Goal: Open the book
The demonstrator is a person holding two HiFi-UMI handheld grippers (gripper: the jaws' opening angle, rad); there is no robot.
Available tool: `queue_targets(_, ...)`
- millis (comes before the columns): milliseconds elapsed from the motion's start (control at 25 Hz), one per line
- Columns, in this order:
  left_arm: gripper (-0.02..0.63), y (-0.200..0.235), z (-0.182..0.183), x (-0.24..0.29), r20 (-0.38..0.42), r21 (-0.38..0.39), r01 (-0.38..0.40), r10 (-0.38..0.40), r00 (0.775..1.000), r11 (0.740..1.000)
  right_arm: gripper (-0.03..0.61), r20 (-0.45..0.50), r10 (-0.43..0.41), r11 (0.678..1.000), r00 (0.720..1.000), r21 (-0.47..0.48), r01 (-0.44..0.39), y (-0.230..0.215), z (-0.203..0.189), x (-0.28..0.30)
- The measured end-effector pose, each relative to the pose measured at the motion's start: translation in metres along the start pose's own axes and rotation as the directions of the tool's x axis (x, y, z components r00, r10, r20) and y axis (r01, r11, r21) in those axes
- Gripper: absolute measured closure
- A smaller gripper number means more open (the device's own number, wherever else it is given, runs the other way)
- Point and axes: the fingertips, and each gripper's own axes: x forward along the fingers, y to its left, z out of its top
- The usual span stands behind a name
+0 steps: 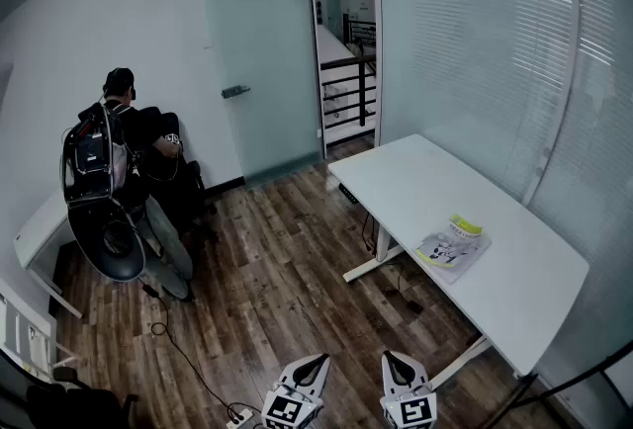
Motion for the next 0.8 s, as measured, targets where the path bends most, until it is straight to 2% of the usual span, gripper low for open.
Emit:
queue_targets(320,0.601,-0.029,-0.009,-0.002,-0.019,-0.001,-0.003,0.003,1.0,1.0,0.577,0.006,-0.013,1.0,1.0,-0.022,0.014,-0.011,0.001,-0.021)
queue_targets(800,0.601,-0.02,-0.014,-0.007,-0.036,-0.001,-0.037,0.037,0.999,0.999,0.574,0.06,-0.017,1.0,0.998,0.022,0.016,-0.011,-0.003,-0.018)
